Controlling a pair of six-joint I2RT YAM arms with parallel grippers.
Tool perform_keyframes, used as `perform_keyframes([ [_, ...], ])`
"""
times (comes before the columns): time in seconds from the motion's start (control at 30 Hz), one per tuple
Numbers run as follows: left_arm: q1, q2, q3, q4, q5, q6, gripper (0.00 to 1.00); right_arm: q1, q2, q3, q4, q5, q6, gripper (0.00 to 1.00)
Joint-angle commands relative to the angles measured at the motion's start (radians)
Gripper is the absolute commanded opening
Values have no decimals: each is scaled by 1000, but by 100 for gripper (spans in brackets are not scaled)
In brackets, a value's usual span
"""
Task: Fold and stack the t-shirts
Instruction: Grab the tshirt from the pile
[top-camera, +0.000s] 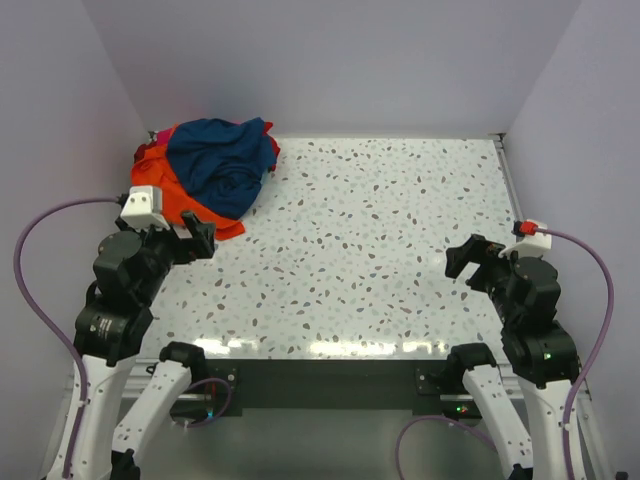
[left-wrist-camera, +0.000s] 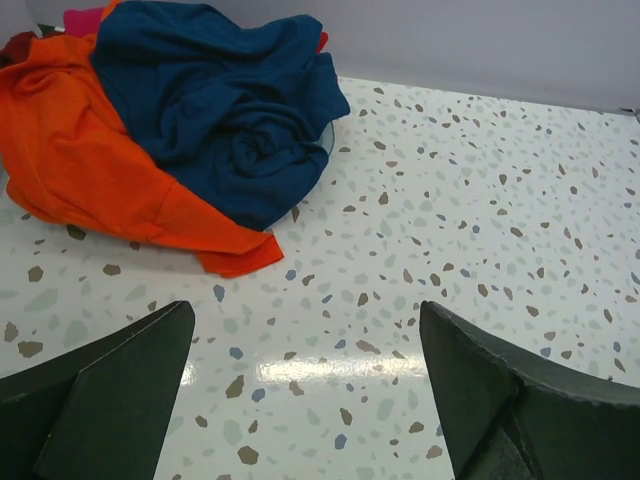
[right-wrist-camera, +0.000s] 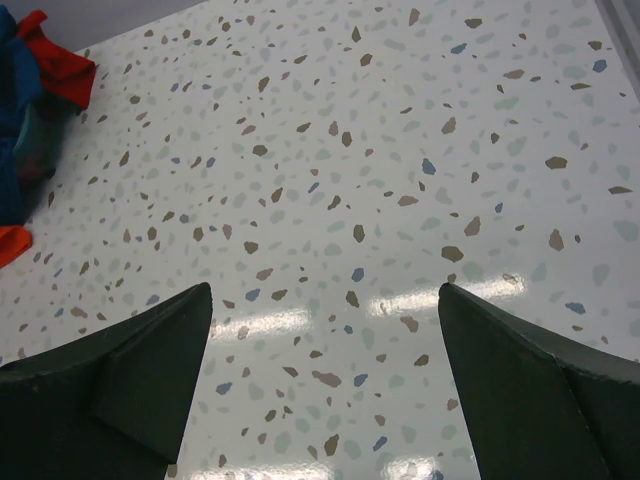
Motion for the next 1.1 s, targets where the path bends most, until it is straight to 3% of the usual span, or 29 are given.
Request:
perform_keyframes([
  [0.0,-2,16,26,3,-46,22,100,2,13,31,-4,8,-15,99],
  [0.23,-3,-7,-42,121,-77,97,100,2,18,28,-3,-16,-19,99],
  [0.33,-2,66,-53,211,-109,99,100,2,19,27,-3,-28,-18,99],
  [0.8,1,880,263,400,-374,199,100,0,29,22,8,-76,-32,99],
  [1.07,0,1099,332,497,-506,251,100,2,33,22,8,-97,-41,99],
])
